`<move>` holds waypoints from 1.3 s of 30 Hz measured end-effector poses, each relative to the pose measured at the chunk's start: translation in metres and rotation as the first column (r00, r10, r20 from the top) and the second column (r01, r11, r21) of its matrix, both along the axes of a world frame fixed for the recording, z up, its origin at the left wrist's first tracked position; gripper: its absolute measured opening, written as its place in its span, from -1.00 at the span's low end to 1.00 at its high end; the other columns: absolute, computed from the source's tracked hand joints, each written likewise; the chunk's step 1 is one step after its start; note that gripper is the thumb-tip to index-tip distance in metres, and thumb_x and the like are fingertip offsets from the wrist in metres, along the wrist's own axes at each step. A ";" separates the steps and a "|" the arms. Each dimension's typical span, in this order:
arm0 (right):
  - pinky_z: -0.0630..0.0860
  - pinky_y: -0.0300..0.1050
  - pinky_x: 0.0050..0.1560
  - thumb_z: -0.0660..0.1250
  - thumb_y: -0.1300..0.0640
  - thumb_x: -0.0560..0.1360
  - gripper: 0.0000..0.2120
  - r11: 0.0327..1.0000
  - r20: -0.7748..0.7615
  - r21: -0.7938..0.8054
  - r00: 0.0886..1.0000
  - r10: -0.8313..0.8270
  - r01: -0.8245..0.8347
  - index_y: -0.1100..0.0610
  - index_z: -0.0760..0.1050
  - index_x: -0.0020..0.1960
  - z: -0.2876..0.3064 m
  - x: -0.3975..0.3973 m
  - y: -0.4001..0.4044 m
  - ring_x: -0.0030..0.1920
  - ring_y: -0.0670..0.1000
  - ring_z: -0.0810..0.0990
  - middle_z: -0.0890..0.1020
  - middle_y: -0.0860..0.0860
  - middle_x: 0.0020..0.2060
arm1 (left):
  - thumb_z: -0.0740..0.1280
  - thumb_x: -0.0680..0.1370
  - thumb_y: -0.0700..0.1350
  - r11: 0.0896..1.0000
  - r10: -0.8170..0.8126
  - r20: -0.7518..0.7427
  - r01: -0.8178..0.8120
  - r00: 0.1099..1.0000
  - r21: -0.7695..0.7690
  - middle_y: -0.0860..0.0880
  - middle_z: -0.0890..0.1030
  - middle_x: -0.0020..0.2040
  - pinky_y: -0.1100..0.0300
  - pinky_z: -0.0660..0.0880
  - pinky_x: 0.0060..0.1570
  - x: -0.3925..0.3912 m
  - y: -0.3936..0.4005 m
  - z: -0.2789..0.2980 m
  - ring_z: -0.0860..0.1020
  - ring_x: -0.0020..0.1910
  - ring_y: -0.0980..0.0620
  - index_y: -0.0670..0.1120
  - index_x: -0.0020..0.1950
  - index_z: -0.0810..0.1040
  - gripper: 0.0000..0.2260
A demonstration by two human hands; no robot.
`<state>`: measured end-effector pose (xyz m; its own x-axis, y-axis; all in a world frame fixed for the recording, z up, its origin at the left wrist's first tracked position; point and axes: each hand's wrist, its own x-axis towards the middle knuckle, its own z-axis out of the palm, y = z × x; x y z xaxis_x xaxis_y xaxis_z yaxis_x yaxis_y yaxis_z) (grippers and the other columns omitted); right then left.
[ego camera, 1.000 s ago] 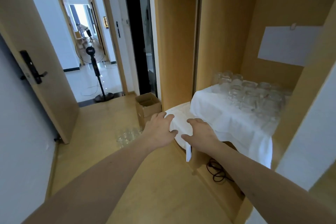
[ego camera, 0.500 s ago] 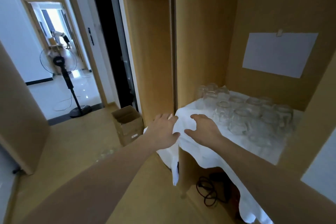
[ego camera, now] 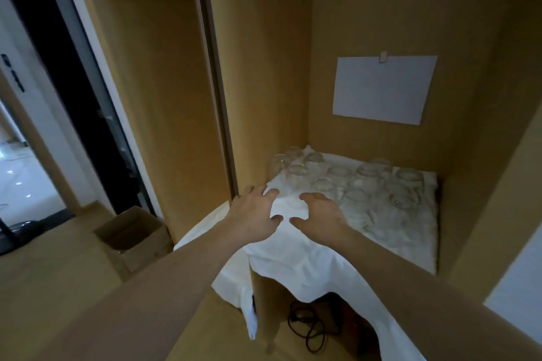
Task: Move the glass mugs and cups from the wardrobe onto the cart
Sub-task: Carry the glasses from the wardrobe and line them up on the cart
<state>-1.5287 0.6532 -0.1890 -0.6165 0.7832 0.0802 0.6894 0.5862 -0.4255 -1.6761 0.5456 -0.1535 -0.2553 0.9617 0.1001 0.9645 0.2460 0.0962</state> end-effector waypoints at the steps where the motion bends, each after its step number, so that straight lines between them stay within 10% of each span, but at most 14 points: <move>1: 0.41 -0.05 0.36 0.37 -0.16 0.53 -0.35 1.000 0.012 -0.007 1.000 -0.023 0.023 0.04 0.30 0.53 0.001 -0.003 0.004 0.41 0.09 0.41 0.43 0.04 0.43 | 0.28 0.63 0.13 1.000 -0.031 0.002 0.031 1.000 0.002 -0.08 0.33 0.53 -0.15 0.37 0.38 -0.007 0.009 0.000 0.26 0.50 -0.15 0.00 0.57 0.26 -0.45; 13: 0.44 -0.05 0.34 0.38 -0.17 0.52 -0.35 0.963 0.039 0.022 0.963 -0.268 0.268 0.04 0.32 0.52 0.011 -0.029 0.034 0.36 0.09 0.48 0.48 0.06 0.40 | 0.33 0.58 0.13 0.956 -0.289 0.128 0.279 0.949 0.090 -0.08 0.36 0.50 -0.09 0.38 0.38 -0.070 0.095 -0.006 0.30 0.47 -0.17 0.04 0.54 0.33 -0.46; 21: 0.34 -0.23 -0.01 0.40 -0.06 0.52 -0.57 0.907 -0.054 0.073 0.910 -0.411 0.414 0.08 0.51 0.33 0.011 -0.027 0.043 0.16 0.07 0.61 0.63 0.05 0.19 | 0.32 0.58 0.16 0.911 -0.412 0.096 0.406 0.906 0.073 -0.07 0.37 0.50 -0.09 0.33 0.41 -0.074 0.138 -0.009 0.28 0.49 -0.17 0.03 0.54 0.34 -0.44; 26: 0.46 -0.05 0.29 0.38 -0.21 0.49 -0.34 0.858 0.017 0.015 0.857 -0.514 0.514 0.04 0.35 0.50 0.006 -0.010 0.061 0.35 0.12 0.48 0.49 0.07 0.38 | 0.31 0.59 0.17 0.870 -0.492 0.098 0.487 0.865 0.071 -0.08 0.31 0.55 -0.06 0.32 0.43 -0.054 0.170 -0.004 0.26 0.51 -0.17 0.01 0.55 0.32 -0.43; 39: 0.52 -0.02 0.19 0.43 -0.13 0.49 -0.47 0.757 -0.125 0.032 0.754 -0.645 0.652 0.09 0.49 0.37 0.031 0.058 0.180 0.21 0.11 0.56 0.58 0.09 0.25 | 0.29 0.60 0.18 0.831 -0.555 0.152 0.555 0.818 0.052 -0.08 0.39 0.50 -0.07 0.41 0.35 -0.007 0.307 0.000 0.37 0.44 -0.15 -0.01 0.56 0.32 -0.43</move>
